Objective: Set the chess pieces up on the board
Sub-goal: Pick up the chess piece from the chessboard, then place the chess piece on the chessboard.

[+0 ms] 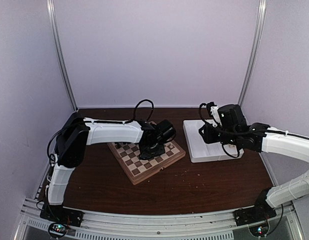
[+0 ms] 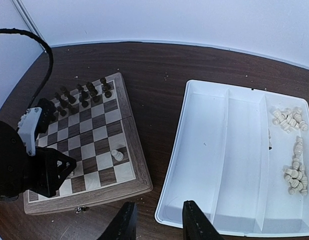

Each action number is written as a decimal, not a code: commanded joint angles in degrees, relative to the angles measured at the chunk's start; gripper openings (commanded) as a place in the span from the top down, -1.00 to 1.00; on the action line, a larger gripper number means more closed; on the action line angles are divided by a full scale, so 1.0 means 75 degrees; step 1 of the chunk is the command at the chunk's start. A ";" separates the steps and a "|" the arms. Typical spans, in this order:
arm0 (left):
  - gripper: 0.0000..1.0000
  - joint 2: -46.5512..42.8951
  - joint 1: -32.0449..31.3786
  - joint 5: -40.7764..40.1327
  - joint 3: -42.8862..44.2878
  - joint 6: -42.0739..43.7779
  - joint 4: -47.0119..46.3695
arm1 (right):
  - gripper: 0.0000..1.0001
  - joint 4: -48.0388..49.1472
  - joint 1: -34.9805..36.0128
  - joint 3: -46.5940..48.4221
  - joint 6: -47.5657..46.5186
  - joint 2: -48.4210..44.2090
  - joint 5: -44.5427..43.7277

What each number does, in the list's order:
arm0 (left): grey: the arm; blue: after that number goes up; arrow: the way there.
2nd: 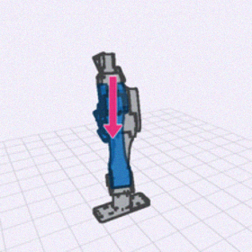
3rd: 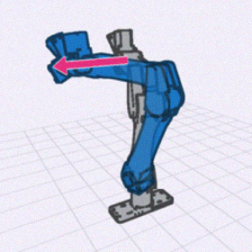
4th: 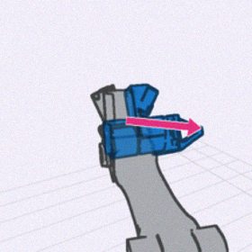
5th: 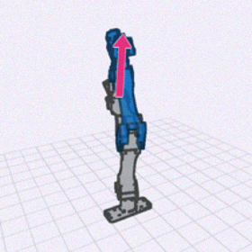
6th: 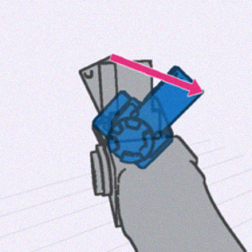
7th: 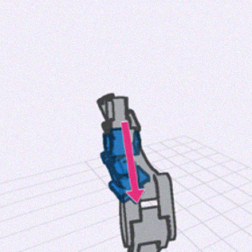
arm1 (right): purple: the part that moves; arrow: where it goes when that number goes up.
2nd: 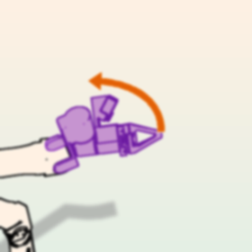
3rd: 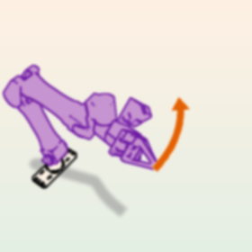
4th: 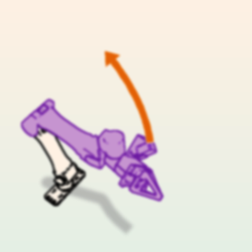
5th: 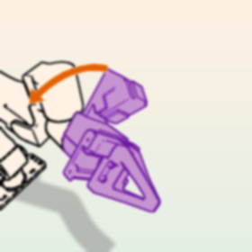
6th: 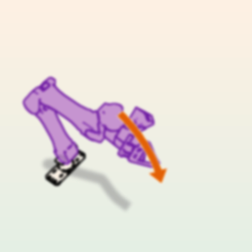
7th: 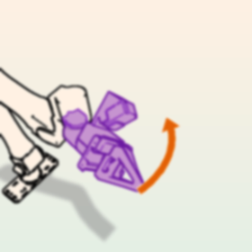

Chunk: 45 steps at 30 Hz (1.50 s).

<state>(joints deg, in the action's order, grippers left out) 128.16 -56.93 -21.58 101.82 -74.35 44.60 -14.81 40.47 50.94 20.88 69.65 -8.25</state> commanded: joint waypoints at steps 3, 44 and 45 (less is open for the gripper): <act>0.75 -0.0456 0.0072 0.0109 -0.0009 -0.0200 0.0166 | 0.32 0.0875 -0.0042 -0.0478 -0.0217 -0.0021 0.1020; 0.68 -0.3340 0.0769 0.2634 -0.3180 -0.1866 -0.3193 | 0.25 0.6940 0.1377 0.0102 0.2401 0.4508 0.3461; 0.68 -0.3325 0.0770 0.2656 -0.3182 -0.1890 -0.3212 | 0.26 0.6850 0.1373 0.0170 0.2381 0.4542 0.3399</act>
<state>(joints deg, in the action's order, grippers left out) 104.51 -51.70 -3.66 78.65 -86.91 23.83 34.87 50.39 49.78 39.24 102.72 19.18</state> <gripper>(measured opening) 0.165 0.378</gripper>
